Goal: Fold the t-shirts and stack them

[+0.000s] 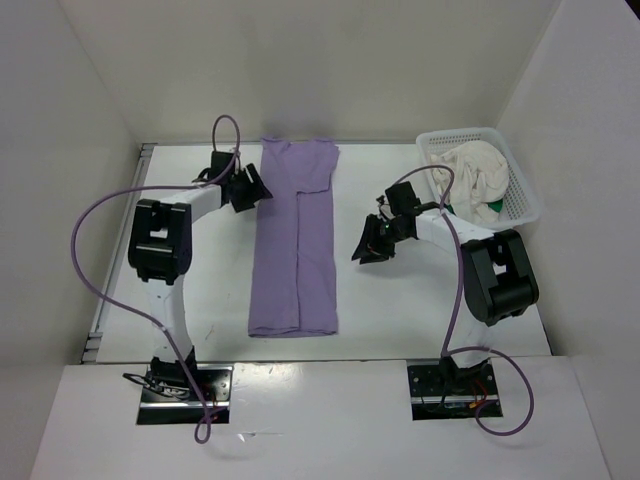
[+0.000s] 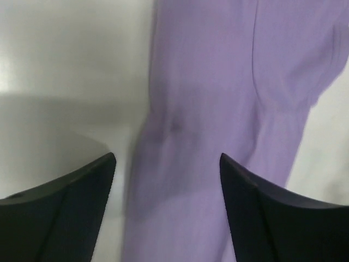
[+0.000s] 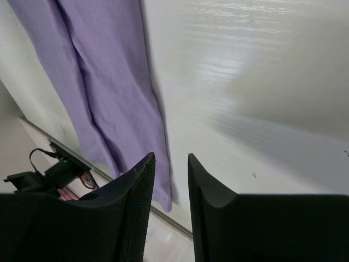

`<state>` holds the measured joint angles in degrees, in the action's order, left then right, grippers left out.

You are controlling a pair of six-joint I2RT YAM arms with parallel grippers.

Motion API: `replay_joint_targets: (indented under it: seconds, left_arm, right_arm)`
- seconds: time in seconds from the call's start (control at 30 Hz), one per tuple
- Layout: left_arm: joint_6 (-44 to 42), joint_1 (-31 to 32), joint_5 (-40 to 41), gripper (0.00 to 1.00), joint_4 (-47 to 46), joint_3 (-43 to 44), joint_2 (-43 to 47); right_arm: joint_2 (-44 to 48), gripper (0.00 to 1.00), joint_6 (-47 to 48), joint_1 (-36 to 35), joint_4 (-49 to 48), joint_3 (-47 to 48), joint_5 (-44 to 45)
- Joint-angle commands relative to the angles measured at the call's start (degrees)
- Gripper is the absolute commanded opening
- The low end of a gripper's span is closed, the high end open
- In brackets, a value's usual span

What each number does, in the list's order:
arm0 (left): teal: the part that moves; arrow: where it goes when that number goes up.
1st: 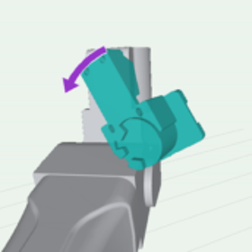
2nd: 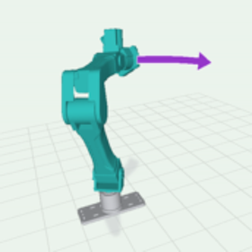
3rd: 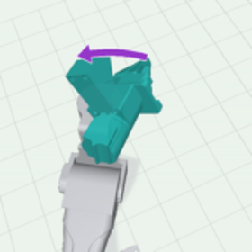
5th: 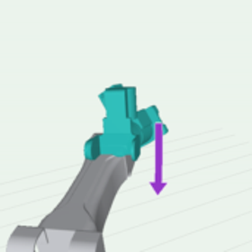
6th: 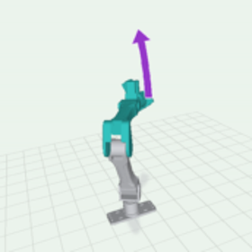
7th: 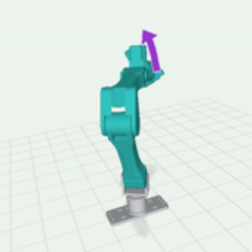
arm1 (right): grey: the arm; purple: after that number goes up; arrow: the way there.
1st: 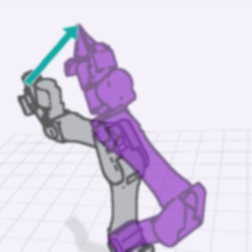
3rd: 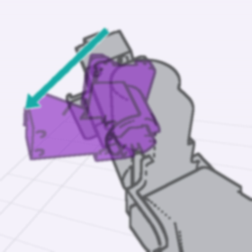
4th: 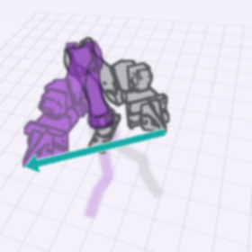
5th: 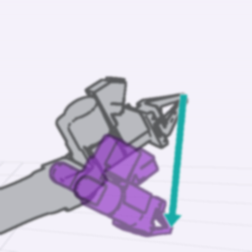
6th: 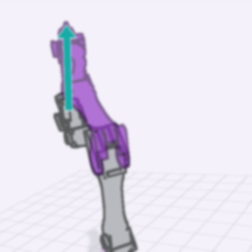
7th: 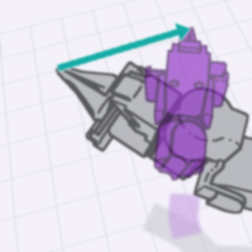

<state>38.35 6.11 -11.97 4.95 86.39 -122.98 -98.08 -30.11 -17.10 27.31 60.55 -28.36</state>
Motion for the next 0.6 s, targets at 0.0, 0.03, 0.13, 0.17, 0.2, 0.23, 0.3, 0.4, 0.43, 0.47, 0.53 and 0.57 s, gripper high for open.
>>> replay_joint_targets:
  seconds: [0.0,0.03,0.13,0.17,0.2,0.23,0.3,0.4,0.43,0.47,0.53,0.57]
  left_arm:
    - [0.0,1.0,-0.9,0.88,-2.1,-8.8,9.8]
    - [0.0,1.0,0.0,0.97,-0.6,-11.6,14.1]
    - [0.0,1.0,-0.1,1.00,3.5,-22.8,23.4]
    - [0.5,1.0,-1.0,1.00,4.5,-25.5,25.7]
    - [1.0,1.0,-2.1,1.00,5.8,-28.2,28.2]
    - [1.6,1.0,-4.0,0.91,8.4,-33.7,33.4]
    - [3.6,1.0,-5.5,0.71,11.5,-38.6,38.8]
    - [5.7,1.0,-4.8,0.46,19.5,-45.3,49.1]
    - [6.4,1.0,-5.7,0.43,22.2,-46.7,53.2]
    - [9.0,1.0,-6.7,0.40,23.2,-50.0,54.8]
    - [12.4,1.7,-10.2,0.35,23.2,-53.7,57.1]
    - [13.8,2.2,-12.0,0.35,23.2,-55.3,57.1]
  right_arm:
    - [2.0,0.36,-1.2,-0.9,-2.4,-3.0,-0.9]
    - [2.8,0.36,-2.0,-2.7,-3.4,-4.1,-0.3]
    - [5.7,0.36,-5.7,-7.4,-5.2,-8.6,0.4]
    - [7.2,0.36,-6.8,-8.5,-7.0,-10.8,0.4]
    - [7.9,0.36,-9.0,-9.5,-7.7,-11.9,0.4]
    - [8.6,0.36,-9.9,-10.6,-8.3,-12.8,0.4]
    - [9.8,0.36,-11.5,-12.8,-9.9,-15.5,0.4]
    - [10.3,0.39,-13.8,-16.0,-11.3,-17.2,-0.3]
    - [10.3,0.41,-14.7,-16.9,-11.8,-18.1,-0.8]
    - [9.7,0.41,-14.7,-18.6,-11.8,-18.7,-0.8]
    - [8.5,0.45,-15.4,-19.6,-13.2,-18.7,-0.8]
    - [8.0,0.45,-15.4,-19.6,-13.2,-18.7,-1.4]
